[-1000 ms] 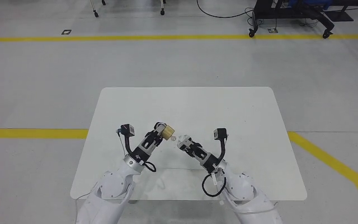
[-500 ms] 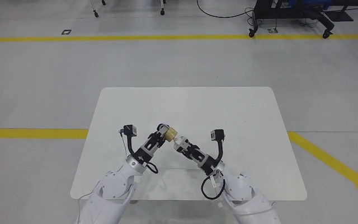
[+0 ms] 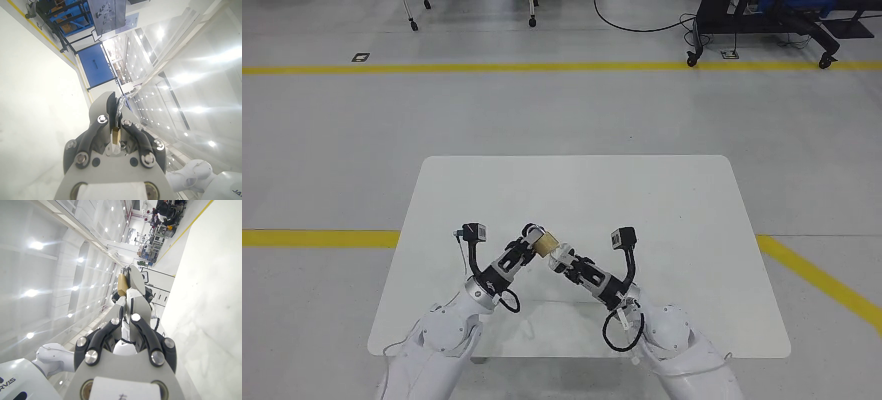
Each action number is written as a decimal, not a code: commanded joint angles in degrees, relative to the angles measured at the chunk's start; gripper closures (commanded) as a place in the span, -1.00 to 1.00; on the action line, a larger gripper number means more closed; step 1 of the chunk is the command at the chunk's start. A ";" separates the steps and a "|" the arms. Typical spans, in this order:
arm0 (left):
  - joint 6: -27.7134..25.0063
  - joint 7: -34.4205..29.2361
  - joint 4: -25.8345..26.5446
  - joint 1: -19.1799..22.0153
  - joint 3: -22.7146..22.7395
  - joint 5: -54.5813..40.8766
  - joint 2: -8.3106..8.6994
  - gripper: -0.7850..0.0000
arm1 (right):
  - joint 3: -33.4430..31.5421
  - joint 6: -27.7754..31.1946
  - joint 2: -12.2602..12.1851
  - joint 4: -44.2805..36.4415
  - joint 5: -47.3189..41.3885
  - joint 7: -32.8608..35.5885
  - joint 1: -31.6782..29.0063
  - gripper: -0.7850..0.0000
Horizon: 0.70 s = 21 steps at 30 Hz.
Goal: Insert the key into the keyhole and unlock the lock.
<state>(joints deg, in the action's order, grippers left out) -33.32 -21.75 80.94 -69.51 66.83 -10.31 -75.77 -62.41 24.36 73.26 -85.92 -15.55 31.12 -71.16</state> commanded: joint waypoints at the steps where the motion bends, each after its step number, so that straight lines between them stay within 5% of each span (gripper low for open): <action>1: -2.00 -0.45 -0.44 0.18 -0.10 0.03 -0.03 1.00 | -0.19 -0.67 -0.05 0.62 -4.40 4.01 0.45 1.00; 9: -8.25 -0.36 -2.29 0.35 0.47 0.75 -0.02 1.00 | -2.12 -7.22 -0.34 5.40 -21.68 19.99 3.43 1.00; 21: -11.73 -1.54 -2.76 0.24 1.60 2.27 0.32 1.00 | -1.90 -10.53 -0.11 8.19 -23.37 20.93 5.44 1.00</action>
<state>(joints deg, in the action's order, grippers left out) -45.04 -23.19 78.01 -69.17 68.50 -8.12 -75.46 -64.36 13.90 73.13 -77.85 -39.11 52.17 -65.84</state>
